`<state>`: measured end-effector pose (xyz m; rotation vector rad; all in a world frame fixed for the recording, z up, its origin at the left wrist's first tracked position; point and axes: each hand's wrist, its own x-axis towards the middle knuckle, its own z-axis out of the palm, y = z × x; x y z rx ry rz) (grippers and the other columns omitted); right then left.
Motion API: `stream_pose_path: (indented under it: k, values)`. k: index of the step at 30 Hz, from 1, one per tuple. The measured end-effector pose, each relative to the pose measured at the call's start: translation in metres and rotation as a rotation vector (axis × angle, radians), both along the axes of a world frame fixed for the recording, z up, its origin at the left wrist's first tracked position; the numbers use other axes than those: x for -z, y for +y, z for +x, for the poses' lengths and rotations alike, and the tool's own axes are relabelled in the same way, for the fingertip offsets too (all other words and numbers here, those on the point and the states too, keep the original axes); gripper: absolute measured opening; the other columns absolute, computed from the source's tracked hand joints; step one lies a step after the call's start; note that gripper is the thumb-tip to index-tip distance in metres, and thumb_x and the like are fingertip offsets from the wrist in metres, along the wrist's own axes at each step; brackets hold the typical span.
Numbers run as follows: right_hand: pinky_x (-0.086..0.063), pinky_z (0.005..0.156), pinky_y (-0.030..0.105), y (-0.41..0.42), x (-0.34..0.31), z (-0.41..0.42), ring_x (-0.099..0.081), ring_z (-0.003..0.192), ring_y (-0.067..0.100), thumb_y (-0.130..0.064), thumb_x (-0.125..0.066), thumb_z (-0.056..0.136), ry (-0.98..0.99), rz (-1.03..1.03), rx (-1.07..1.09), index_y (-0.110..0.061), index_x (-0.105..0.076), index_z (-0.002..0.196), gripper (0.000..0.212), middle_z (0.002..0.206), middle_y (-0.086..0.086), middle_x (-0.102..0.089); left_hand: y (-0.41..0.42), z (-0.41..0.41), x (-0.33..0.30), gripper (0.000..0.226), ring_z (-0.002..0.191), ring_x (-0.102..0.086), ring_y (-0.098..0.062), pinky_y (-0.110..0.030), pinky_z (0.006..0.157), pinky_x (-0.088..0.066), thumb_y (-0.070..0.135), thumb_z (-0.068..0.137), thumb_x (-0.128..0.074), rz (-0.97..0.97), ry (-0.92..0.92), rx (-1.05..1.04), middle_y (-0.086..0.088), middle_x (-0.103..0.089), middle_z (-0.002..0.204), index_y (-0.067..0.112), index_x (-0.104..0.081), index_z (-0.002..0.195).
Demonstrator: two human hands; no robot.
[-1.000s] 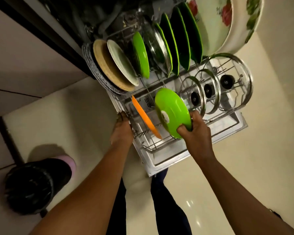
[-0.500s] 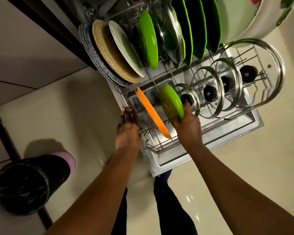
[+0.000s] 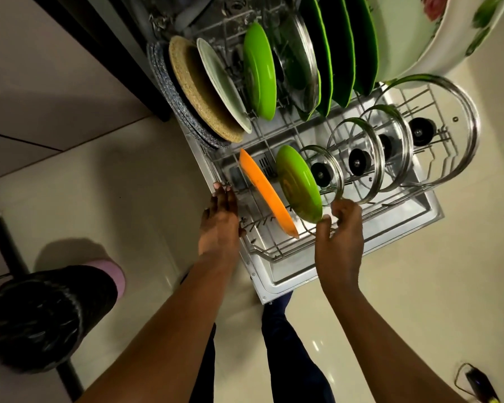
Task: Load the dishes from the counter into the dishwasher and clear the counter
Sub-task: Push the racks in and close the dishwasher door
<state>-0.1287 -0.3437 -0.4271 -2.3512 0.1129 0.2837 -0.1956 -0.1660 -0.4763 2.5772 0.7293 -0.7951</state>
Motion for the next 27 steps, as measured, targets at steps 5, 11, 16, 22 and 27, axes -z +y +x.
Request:
stream_pose_path:
  k: [5,11,16,22,27]
  values:
    - [-0.037,0.088,0.013,-0.033,-0.016,-0.045,-0.049,0.104,0.008,-0.009,-0.056,0.094,-0.031,-0.119,-0.041,-0.011,-0.050,0.126,0.032,0.120,0.001,-0.055,0.009,-0.020,-0.016,0.073,0.149,-0.013,-0.024,-0.037,0.118,-0.023,0.019,0.096,-0.057,-0.052,-0.077,-0.040,-0.008,-0.018,0.160,0.012,-0.013,0.154]
    - [-0.046,0.081,0.030,-0.078,-0.041,-0.079,-0.056,0.099,0.022,0.000,-0.065,0.084,0.004,-0.299,-0.356,-0.013,-0.061,0.115,0.033,0.110,0.003,-0.060,-0.015,-0.071,-0.058,0.011,0.086,-0.062,-0.033,-0.040,0.072,-0.052,0.006,0.089,-0.053,-0.150,-0.093,-0.247,-0.008,-0.062,0.090,0.016,-0.058,0.090]
    - [-0.054,0.071,0.035,-0.106,-0.067,-0.067,-0.059,0.088,0.023,0.001,-0.076,0.073,-0.066,-0.364,-0.617,-0.013,-0.064,0.110,0.041,0.103,0.002,-0.064,-0.061,-0.102,-0.091,0.021,0.100,-0.062,-0.021,-0.030,0.082,-0.047,0.016,0.094,-0.053,-0.144,-0.059,-0.322,-0.002,-0.063,0.112,0.018,-0.061,0.114]
    - [-0.049,0.067,0.034,-0.160,-0.068,-0.020,-0.054,0.087,0.021,0.001,-0.077,0.070,-0.184,-0.449,-0.795,-0.016,-0.063,0.110,0.045,0.100,0.001,-0.064,-0.135,-0.100,-0.105,0.031,0.107,-0.056,-0.016,-0.024,0.089,-0.043,0.016,0.091,-0.056,-0.171,-0.116,-0.326,0.002,-0.060,0.118,0.021,-0.059,0.122]
    - [-0.050,0.059,0.033,-0.202,-0.068,0.012,-0.060,0.077,0.024,0.002,-0.081,0.066,-0.182,-0.515,-0.841,-0.013,-0.069,0.104,0.043,0.095,0.002,-0.065,-0.173,-0.072,-0.101,0.033,0.110,-0.057,-0.019,-0.028,0.092,-0.047,0.012,0.091,-0.056,-0.163,-0.180,-0.272,-0.001,-0.058,0.124,0.018,-0.059,0.123]
